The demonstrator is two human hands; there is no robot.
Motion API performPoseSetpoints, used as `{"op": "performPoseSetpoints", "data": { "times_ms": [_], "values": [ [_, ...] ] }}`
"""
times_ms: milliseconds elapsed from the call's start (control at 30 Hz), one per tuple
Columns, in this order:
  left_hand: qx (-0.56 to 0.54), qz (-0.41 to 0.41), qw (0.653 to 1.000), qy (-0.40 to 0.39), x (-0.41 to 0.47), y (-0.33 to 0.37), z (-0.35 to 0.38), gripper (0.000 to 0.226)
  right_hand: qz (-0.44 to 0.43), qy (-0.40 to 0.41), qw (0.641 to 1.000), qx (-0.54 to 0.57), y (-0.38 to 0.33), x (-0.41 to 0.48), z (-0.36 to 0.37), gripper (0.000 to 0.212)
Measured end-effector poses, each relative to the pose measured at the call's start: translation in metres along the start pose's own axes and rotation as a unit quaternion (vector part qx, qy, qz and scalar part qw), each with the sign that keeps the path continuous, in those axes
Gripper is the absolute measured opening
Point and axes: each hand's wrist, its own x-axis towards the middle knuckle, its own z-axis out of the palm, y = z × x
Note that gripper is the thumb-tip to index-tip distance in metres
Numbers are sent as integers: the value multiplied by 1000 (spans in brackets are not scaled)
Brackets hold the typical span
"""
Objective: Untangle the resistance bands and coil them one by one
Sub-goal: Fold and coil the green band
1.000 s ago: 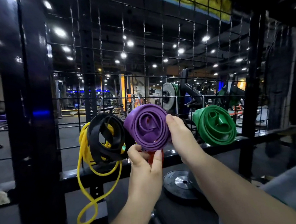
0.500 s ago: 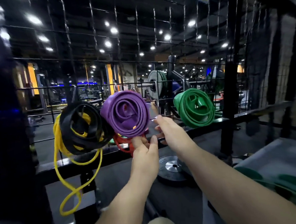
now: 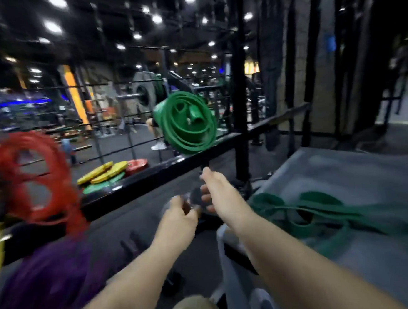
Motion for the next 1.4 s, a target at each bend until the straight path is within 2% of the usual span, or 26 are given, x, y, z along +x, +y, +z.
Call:
{"op": "performPoseSetpoints", "data": {
  "times_ms": [167, 333, 433, 500, 533, 600, 667, 700, 800, 933, 1100, 1267, 1400],
  "values": [
    [-19, 24, 995, -99, 28, 13, 99, 23, 63, 135, 988, -43, 57, 9, -77, 40],
    [22, 42, 987, -157, 35, 19, 151, 29, 126, 247, 954, -113, 106, 8, -151, 42],
    [25, 34, 980, -197, 30, 6, 157, 26, 154, 265, 940, -151, 125, 12, -164, 36],
    [29, 42, 974, -219, 29, 7, 164, 27, 161, 268, 930, -194, 132, 13, -164, 40],
    [34, 47, 975, -216, 31, 8, 168, 27, 157, 271, 919, -238, 135, 13, -162, 42],
    [110, 77, 973, -186, 36, 10, 183, 29, 153, 290, 868, -373, 140, 8, -163, 44],
    [183, 80, 961, -191, 40, 10, 197, 45, 190, 292, 814, -464, 147, 1, -170, 49],
    [187, 56, 957, -212, 44, 9, 204, 54, 219, 282, 804, -475, 152, -3, -173, 54],
    [120, -4, 960, -252, 47, 3, 218, 67, 263, 243, 819, -449, 168, -12, -179, 64],
    [96, 31, 963, -249, 43, 7, 229, 63, 243, 251, 838, -419, 169, -12, -182, 71],
    [134, 78, 949, -275, 43, 14, 231, 40, 252, 278, 835, -402, 171, -6, -181, 77],
    [146, 97, 941, -289, 47, 14, 233, 37, 274, 286, 834, -383, 169, 3, -186, 78],
    [100, 103, 940, -311, 49, 10, 235, 31, 292, 315, 830, -355, 166, 9, -200, 74]
  ]
}}
